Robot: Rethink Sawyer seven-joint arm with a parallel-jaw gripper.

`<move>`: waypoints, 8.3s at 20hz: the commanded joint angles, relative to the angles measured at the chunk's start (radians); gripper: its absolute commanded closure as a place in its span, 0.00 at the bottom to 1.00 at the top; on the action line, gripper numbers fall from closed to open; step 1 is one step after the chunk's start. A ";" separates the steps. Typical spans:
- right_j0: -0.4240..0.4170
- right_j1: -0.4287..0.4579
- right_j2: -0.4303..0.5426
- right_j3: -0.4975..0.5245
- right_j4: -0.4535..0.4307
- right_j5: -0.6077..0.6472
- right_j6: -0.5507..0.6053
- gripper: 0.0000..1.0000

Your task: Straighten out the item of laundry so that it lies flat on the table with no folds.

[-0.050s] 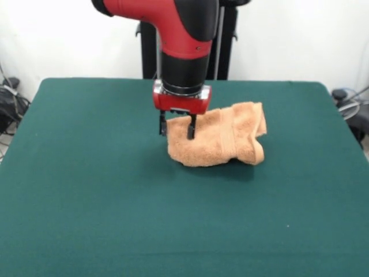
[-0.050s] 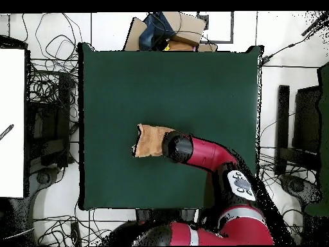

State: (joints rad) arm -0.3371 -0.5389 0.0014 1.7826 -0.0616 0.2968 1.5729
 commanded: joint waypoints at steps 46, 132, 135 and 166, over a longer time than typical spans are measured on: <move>0.022 0.032 0.067 -0.041 -0.079 -0.013 0.082 0.00; 0.013 0.130 0.076 0.044 -0.011 -0.211 0.201 1.00; 0.007 0.132 0.082 0.039 -0.011 -0.205 0.196 1.00; 0.146 -0.048 0.004 0.198 0.100 -0.295 0.332 1.00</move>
State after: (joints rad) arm -0.1864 -0.5528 -0.0436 1.8539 -0.0186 0.0992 1.5877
